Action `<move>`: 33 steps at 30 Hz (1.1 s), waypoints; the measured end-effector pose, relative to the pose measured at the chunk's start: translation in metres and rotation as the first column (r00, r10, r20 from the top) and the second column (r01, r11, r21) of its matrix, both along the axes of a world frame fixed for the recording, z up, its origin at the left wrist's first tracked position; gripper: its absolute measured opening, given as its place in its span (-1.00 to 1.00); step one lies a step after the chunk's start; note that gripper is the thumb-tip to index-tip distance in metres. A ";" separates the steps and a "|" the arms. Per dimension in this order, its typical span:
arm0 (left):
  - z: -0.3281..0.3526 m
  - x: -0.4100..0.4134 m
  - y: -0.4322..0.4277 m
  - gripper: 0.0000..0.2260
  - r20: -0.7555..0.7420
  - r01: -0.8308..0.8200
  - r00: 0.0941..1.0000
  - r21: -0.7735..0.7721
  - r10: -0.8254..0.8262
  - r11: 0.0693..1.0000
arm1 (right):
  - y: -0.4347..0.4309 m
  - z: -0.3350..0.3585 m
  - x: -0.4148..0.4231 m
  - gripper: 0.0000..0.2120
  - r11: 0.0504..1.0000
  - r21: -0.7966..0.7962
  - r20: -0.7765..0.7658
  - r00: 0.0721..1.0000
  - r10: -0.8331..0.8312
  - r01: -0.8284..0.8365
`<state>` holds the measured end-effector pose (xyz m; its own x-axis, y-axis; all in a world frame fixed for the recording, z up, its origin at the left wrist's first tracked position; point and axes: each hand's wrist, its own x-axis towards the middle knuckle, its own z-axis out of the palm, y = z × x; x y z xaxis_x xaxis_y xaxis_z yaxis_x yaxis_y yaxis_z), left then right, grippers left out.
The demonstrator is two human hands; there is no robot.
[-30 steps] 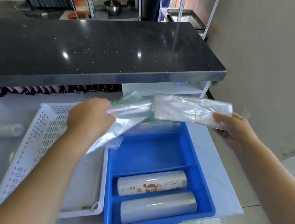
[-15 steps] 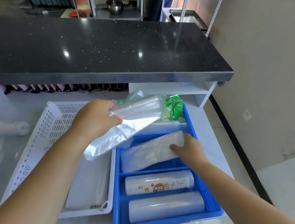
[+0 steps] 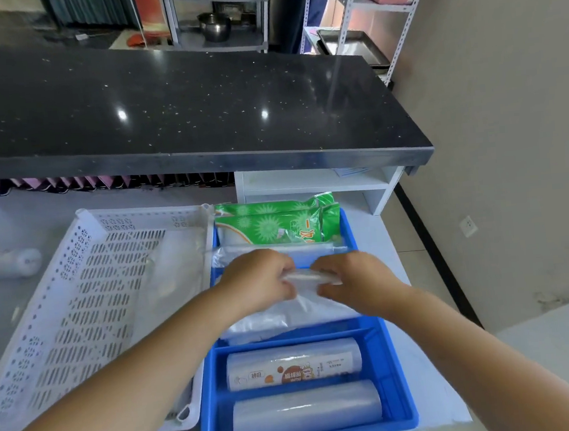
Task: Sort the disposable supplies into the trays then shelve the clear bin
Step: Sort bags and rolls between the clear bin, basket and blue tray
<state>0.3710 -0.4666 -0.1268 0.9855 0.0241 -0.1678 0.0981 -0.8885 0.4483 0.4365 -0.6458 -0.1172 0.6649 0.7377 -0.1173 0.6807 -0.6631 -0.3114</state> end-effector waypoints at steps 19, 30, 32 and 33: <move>-0.036 -0.029 0.013 -0.82 -0.264 -0.088 0.954 0.212 0.144 0.973 | 0.015 -0.058 0.013 -0.80 0.932 -0.239 0.154 0.937 0.312 -0.271; 0.034 -0.132 0.061 -0.72 0.136 -0.278 0.958 0.249 0.251 0.928 | 0.081 0.001 -0.034 -0.78 0.872 -0.213 0.386 0.782 0.489 -0.441; 0.052 -0.162 0.078 -0.78 0.245 -0.332 0.934 0.332 0.259 0.883 | 0.108 0.019 -0.060 -0.76 0.861 -0.201 0.434 0.746 0.505 -0.467; 0.061 -0.178 0.087 -0.79 0.301 -0.360 0.918 0.359 0.258 0.861 | 0.123 0.029 -0.075 -0.75 0.860 -0.184 0.452 0.735 0.505 -0.477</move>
